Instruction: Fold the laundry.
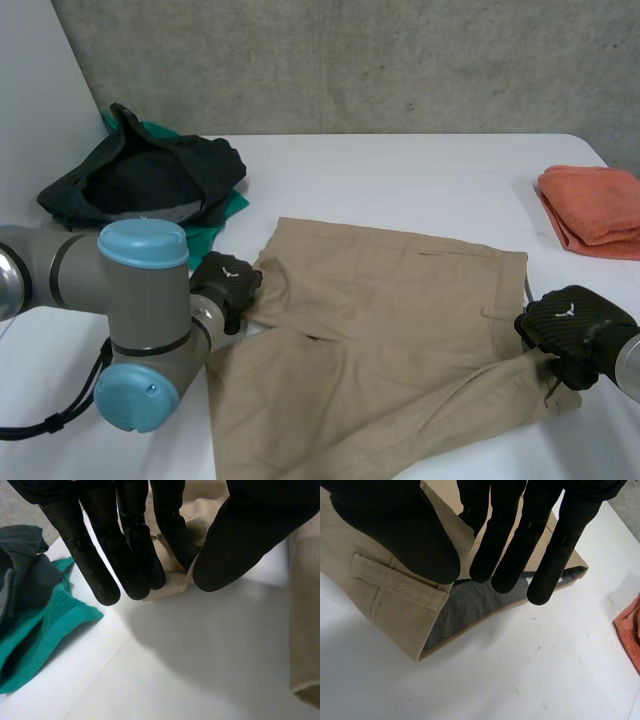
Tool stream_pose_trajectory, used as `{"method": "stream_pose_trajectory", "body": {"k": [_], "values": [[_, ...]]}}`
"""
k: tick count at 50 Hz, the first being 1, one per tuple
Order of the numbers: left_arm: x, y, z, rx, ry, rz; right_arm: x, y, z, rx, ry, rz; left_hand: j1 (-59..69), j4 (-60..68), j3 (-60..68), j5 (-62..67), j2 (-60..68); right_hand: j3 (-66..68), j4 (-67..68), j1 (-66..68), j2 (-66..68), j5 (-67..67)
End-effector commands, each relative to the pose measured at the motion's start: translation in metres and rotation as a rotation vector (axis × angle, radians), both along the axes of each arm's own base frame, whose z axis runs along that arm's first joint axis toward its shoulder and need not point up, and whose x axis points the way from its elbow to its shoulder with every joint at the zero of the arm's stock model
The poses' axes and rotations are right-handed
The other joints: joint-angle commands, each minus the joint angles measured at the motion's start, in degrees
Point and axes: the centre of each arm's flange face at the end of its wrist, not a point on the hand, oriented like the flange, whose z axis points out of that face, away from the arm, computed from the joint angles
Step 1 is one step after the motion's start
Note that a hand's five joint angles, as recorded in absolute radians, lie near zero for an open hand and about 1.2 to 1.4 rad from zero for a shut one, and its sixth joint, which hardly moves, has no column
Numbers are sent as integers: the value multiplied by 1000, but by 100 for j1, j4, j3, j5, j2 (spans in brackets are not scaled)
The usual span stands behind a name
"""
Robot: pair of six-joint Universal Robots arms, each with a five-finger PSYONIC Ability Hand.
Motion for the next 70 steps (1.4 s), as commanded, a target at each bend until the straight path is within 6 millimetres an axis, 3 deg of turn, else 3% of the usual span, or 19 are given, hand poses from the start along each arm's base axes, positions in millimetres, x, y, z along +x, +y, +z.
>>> {"method": "stream_pose_trajectory", "body": {"k": [1, 7, 12, 16, 20, 27, 34, 45, 54, 59, 66, 68, 70], "values": [[-3, 4, 28, -62, 46, 6, 0, 0, 0, 1, -5, -4, -1882, -2144, -2106, -1985, -2129, 1146, 1121, 1633, 1192, 1123], [4, 20, 61, -113, 98, -3, 0, -1, 0, -1, -18, -14, -4104, -4366, -4329, -4207, -4352, 1146, 1121, 1633, 1192, 1123], [7, 47, 66, -86, 129, -40, -1, -6, 1, -29, -23, -23, -4292, -4554, -4516, -4395, -4539, 1146, 1121, 1633, 1192, 1123], [8, 61, 58, -39, 127, -79, -1, -6, 1, -32, -24, -24, -4493, -4755, -4718, -4596, -4741, 1146, 1121, 1633, 1192, 1123], [13, 87, 44, 72, 88, -122, -2, -8, 1, -37, -24, -27, -4360, -4622, -4585, -4464, -4608, 1146, 1121, 1633, 1192, 1123], [27, 129, 65, 212, 211, -81, -3, -15, 1, -72, -45, -53, -4376, -4638, -4601, -4479, -4624, 1146, 1121, 1633, 1192, 1123], [36, 160, 81, 332, 277, -43, -5, -22, -18, -26, -43, -99, -4427, -4688, -4651, -4530, -4674, 1146, 1121, 1633, 1192, 1123], [38, 166, 85, 357, 264, -39, -5, -21, -18, -30, -39, -104, -4343, -4604, -4567, -4446, -4590, 1146, 1121, 1633, 1192, 1123], [43, 175, 108, 315, 299, -57, -5, -21, -19, -31, -40, -105, -4359, -4621, -4584, -4462, -4607, 1146, 1121, 1633, 1192, 1123], [43, 174, 94, 345, 275, -45, -5, -20, -18, -31, -39, -103, -4443, -4705, -4668, -4546, -4691, 1146, 1121, 1633, 1192, 1123], [36, 160, 52, 405, 205, -4, -5, -19, -18, -31, -40, -104, -4360, -4622, -4585, -4464, -4608, 1146, 1121, 1633, 1192, 1123], [36, 158, 47, 409, 193, 10, -5, -19, -17, -35, -40, -105, -3774, -4036, -3999, -3878, -4022, 1146, 1121, 1633, 1192, 1123], [35, 155, 43, 403, 179, 28, -5, -19, -17, -37, -40, -105, -1460, -1721, -1684, -1563, -1707, 1146, 1121, 1633, 1192, 1123]]}}
